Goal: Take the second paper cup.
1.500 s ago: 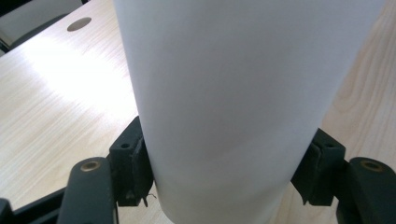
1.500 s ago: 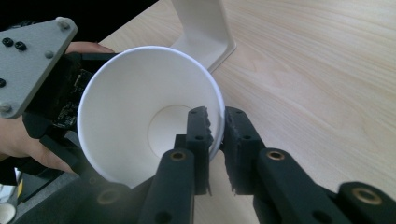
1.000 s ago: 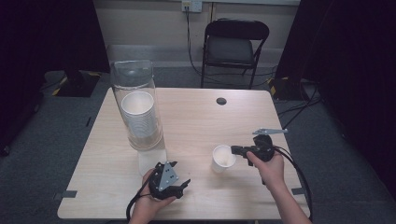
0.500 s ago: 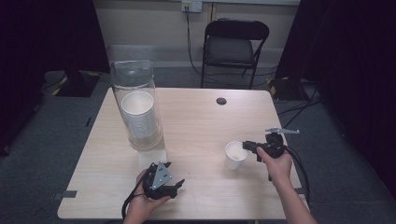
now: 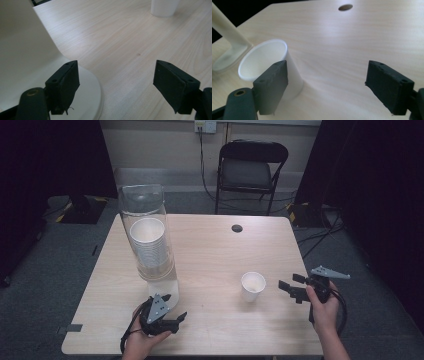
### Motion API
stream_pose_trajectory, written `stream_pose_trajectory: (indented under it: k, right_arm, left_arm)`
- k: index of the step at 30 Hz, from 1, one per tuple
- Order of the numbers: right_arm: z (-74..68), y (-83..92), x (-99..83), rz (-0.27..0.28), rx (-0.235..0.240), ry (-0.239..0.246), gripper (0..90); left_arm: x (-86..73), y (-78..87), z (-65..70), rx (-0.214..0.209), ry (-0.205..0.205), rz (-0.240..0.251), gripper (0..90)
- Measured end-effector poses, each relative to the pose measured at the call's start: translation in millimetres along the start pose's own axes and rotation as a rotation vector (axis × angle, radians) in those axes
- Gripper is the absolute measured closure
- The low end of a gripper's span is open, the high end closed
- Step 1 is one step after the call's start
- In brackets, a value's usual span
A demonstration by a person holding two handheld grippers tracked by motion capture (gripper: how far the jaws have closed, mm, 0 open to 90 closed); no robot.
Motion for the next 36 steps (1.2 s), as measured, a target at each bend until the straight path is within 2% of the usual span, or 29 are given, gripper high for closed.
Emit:
stream_pose_trajectory:
  k: [1,4,5,7,9,11,13,14,17,19,22,23,24,28,29,30,32,33,34,36]
  right_arm:
    - [1.7,0.3,-6.2,-0.009,-0.013,0.015,17.0]
    - [3.1,-6.3,-26.8,-0.104,-0.064,0.054,17.3]
    - [2.5,-9.9,-31.3,-0.125,-0.068,0.064,17.3]
    - [-0.9,-20.3,-42.3,-0.176,-0.065,0.098,17.1]
    - [-5.5,-28.2,-48.7,-0.237,-0.048,0.118,16.4]
    - [-10.9,-33.1,-51.1,-0.241,-0.074,0.167,14.9]
    - [-12.1,-34.4,-51.2,-0.244,-0.083,0.196,14.9]
    - [-12.5,-35.4,-53.1,-0.228,-0.092,0.209,14.8]
    - [-15.2,-36.6,-54.1,-0.246,-0.127,0.27,14.4]
    - [-16.2,-37.1,-54.3,-0.248,-0.13,0.271,14.4]
    - [-16.2,-37.1,-54.3,-0.247,-0.13,0.272,14.4]
    - [-16.2,-37.1,-54.3,-0.248,-0.13,0.272,14.4]
    - [-16.2,-37.1,-54.3,-0.247,-0.13,0.271,14.4]
    - [-16.2,-37.1,-54.3,-0.248,-0.129,0.271,14.4]
    - [-16.1,-37.1,-54.3,-0.247,-0.129,0.272,14.4]
    - [-16.1,-37.1,-54.3,-0.248,-0.13,0.272,14.4]
    - [-16.2,-37.1,-54.3,-0.248,-0.129,0.272,14.4]
    - [-16.1,-37.1,-54.3,-0.247,-0.13,0.272,14.4]
    - [-16.1,-37.1,-54.3,-0.247,-0.13,0.272,14.4]
    - [-16.1,-37.1,-54.3,-0.247,-0.129,0.272,14.4]
  left_arm:
    - [-1.4,2.3,-2.7,0.017,0.008,-0.005,19.9]
    - [-4.0,6.3,-8.8,0.02,0.056,0.001,16.9]
    - [-5.1,6.9,-10.5,0.021,0.084,0.017,16.4]
    - [-6.8,9.3,-15.4,0.018,0.115,0.029,16.0]
    - [-8.0,11.4,-19.2,0.015,0.133,0.029,15.9]
    - [-8.5,15.1,-24.5,0.006,0.15,0.047,16.0]
    - [-8.1,19.6,-29.0,0.024,0.184,0.071,15.9]
    - [-8.0,21.9,-31.9,0.037,0.195,0.085,15.8]
    - [-6.6,26.5,-37.8,0.072,0.258,0.125,15.9]
    - [-4.9,29.7,-42.2,0.101,0.288,0.149,15.8]
    - [-0.6,32.8,-47.8,0.129,0.31,0.175,15.9]
    - [1.4,34.4,-49.9,0.152,0.309,0.172,16.0]
    - [3.3,34.3,-51.0,0.15,0.318,0.185,16.0]
    - [7.7,29.4,-53.0,0.171,0.314,0.19,15.8]
    - [8.0,28.2,-53.2,0.191,0.295,0.195,15.9]
    - [8.7,27.6,-52.7,0.218,0.293,0.203,16.0]
    - [12.1,25.6,-51.8,0.22,0.303,0.245,16.1]
    - [13.9,25.5,-51.9,0.241,0.296,0.241,16.1]
    - [16.6,23.9,-51.4,0.234,0.315,0.259,16.0]
    - [21.1,21.8,-50.5,0.225,0.316,0.284,16.0]
Point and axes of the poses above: each handheld gripper's, and its own axes: y roughly backward along the jaws, x roughly out of its top, z roughly to its right, the point moved 1 cm from there along -y, roughly forward along the jaws, and after that the axes turned 15 degrees about -z, right-handed, at the moved point
